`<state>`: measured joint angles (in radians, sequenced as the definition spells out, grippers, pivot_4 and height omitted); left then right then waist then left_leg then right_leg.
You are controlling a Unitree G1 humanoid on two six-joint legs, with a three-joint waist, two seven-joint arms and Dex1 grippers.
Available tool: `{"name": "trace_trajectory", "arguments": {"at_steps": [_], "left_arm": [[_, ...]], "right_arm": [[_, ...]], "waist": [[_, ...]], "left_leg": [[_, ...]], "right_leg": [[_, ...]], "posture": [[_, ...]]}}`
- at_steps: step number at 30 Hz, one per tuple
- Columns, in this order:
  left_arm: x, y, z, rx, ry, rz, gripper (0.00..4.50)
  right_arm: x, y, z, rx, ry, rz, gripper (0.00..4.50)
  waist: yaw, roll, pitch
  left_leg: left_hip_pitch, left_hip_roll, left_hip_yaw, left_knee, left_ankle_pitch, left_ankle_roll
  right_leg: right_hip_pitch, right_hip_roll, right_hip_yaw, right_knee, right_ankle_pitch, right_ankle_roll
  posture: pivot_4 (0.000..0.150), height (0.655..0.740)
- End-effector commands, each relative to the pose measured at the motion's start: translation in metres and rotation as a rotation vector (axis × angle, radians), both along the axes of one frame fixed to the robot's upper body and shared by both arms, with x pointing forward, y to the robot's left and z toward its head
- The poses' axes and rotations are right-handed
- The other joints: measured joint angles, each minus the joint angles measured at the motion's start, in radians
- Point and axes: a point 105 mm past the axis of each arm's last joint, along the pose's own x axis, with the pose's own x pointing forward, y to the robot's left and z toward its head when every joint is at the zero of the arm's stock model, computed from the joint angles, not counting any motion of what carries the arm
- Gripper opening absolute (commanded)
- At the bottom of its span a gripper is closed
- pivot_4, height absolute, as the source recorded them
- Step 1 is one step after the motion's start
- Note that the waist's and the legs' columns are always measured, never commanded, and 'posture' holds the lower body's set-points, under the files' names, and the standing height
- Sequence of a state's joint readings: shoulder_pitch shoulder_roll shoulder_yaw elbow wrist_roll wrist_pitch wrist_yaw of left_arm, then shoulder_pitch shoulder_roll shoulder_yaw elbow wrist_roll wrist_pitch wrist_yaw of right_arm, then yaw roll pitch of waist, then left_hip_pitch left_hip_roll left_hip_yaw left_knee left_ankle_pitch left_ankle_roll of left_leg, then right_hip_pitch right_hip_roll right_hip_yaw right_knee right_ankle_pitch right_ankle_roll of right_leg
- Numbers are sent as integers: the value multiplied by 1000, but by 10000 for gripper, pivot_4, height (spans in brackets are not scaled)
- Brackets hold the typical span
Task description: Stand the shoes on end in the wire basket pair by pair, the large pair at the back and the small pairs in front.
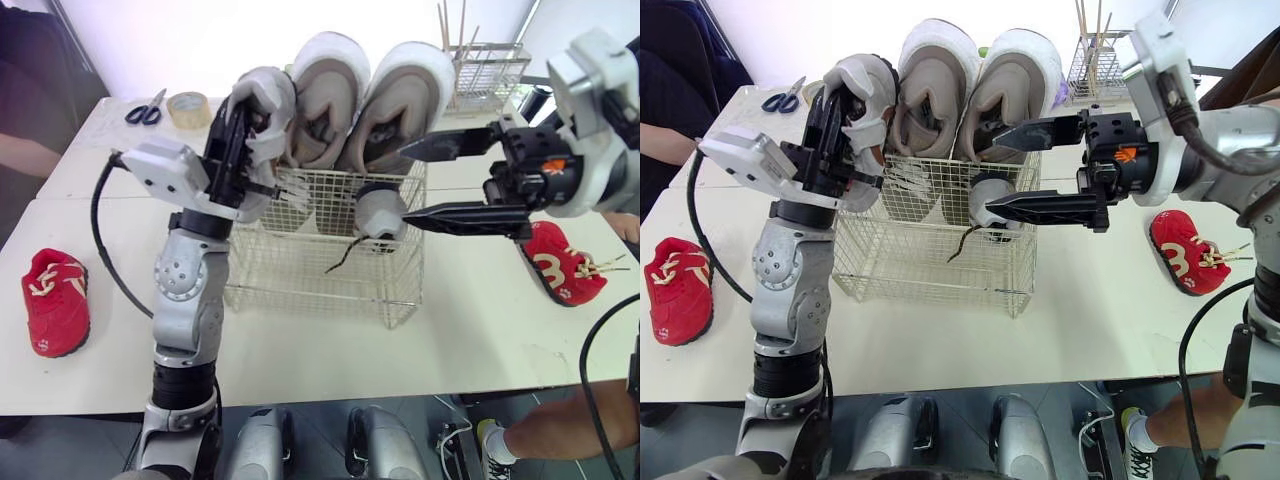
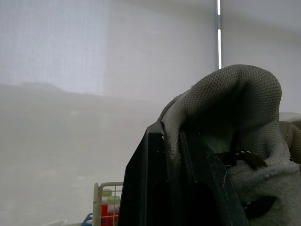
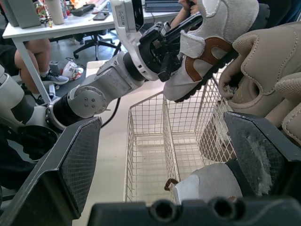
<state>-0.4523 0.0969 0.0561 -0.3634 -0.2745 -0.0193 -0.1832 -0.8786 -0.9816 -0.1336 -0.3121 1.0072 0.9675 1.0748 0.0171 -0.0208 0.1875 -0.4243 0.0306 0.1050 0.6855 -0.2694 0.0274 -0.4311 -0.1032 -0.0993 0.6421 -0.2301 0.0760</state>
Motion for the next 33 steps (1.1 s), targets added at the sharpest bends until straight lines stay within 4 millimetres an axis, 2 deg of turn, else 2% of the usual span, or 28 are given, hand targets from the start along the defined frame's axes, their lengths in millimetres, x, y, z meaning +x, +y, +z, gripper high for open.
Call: {"name": "trace_trajectory", "arguments": {"at_steps": [1,5,11,19,26,33], "left_arm": [[1,-2,5,-55,20,-24,399],[1,-4,18,-109,20,-73,399],[0,-8,24,-169,53,-132,399],[-13,-17,29,-83,-8,-169,399],[-15,-34,3,-27,15,-215,399],[-5,-54,-44,41,44,-210,399]], "right_arm": [[-8,-1,15,4,-69,11,45000],[-7,-1,15,-2,-69,13,45000],[-6,0,16,-7,-71,18,45000],[-2,0,17,-15,-66,27,45000],[1,-1,16,-27,-62,28,45000],[4,-3,17,-45,-41,27,45000]], "waist": [[1,0,0],[3,0,0],[13,0,0],[22,0,0],[24,0,0],[25,0,0]], "left_leg": [[0,0,0,0,0,0],[0,0,-1,0,0,0],[-1,0,-1,0,0,0],[-2,0,-1,0,-1,1],[-2,0,0,0,-2,3],[-2,0,-1,0,-2,4]], "right_leg": [[0,0,0,0,0,0],[1,0,-1,-1,0,0],[1,0,-1,-2,0,0],[1,1,-1,-6,0,-1],[2,1,-1,-9,1,-1],[4,0,-2,-11,1,-1]], "posture": [[1500,7400],[1500,7400],[1500,7400],[1500,7400],[1500,7400],[1500,7400]]}}
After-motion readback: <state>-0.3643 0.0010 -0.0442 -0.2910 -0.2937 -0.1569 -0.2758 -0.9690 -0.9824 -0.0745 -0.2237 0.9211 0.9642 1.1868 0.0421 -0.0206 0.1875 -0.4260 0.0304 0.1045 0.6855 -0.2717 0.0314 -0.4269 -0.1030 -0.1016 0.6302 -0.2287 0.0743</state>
